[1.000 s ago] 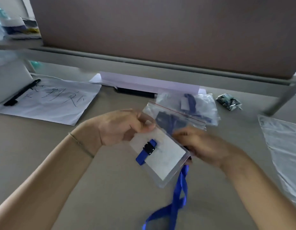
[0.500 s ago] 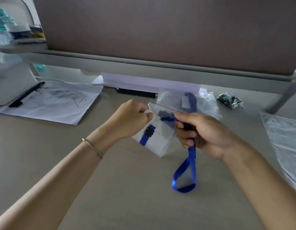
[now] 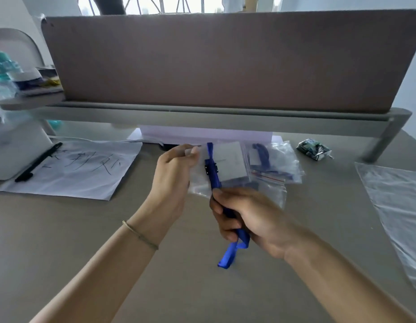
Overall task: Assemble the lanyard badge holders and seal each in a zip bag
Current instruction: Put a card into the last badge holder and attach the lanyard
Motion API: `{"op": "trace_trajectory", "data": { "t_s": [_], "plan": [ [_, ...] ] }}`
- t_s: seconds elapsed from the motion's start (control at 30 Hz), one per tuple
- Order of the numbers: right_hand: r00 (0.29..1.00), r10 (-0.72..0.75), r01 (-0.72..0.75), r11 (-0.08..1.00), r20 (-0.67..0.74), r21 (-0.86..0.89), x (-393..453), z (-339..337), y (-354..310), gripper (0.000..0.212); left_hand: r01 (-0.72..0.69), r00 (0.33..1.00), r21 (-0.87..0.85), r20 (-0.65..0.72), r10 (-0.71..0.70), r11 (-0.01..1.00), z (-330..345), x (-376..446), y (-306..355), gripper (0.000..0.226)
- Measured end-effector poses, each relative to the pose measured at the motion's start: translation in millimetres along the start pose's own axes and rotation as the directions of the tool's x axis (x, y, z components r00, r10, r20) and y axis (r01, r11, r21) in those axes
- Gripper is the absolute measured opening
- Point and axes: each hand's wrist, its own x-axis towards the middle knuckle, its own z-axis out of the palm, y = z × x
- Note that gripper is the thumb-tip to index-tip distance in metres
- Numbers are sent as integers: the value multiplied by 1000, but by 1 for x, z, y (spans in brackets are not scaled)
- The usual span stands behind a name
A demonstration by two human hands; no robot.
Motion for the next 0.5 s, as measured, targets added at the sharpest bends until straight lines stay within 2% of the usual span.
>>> {"op": "trace_trajectory", "data": {
  "t_s": [0.13, 0.2, 0.3, 0.4, 0.5],
  "plan": [
    [999, 12, -12, 1000, 46, -16, 4, -7, 6, 38, 182, 983, -285, 77, -166, 941, -9, 5, 9, 17],
    [996, 25, -24, 1000, 82, -9, 4, -13, 7, 39, 244, 966, -328, 164, -199, 913, -13, 9, 12, 15],
    [988, 41, -33, 998, 152, -55, 4, -24, 6, 38, 334, 907, -242, 346, -240, 911, -20, 12, 17, 14],
    [978, 68, -53, 995, 196, -82, 1, -33, 3, 30, 435, 808, -155, 503, -308, 887, -27, 11, 19, 17],
    [982, 134, -114, 983, 135, -146, -3, -41, -2, 13, 402, 728, 19, 600, -332, 915, -31, 8, 20, 8]
  ]
}}
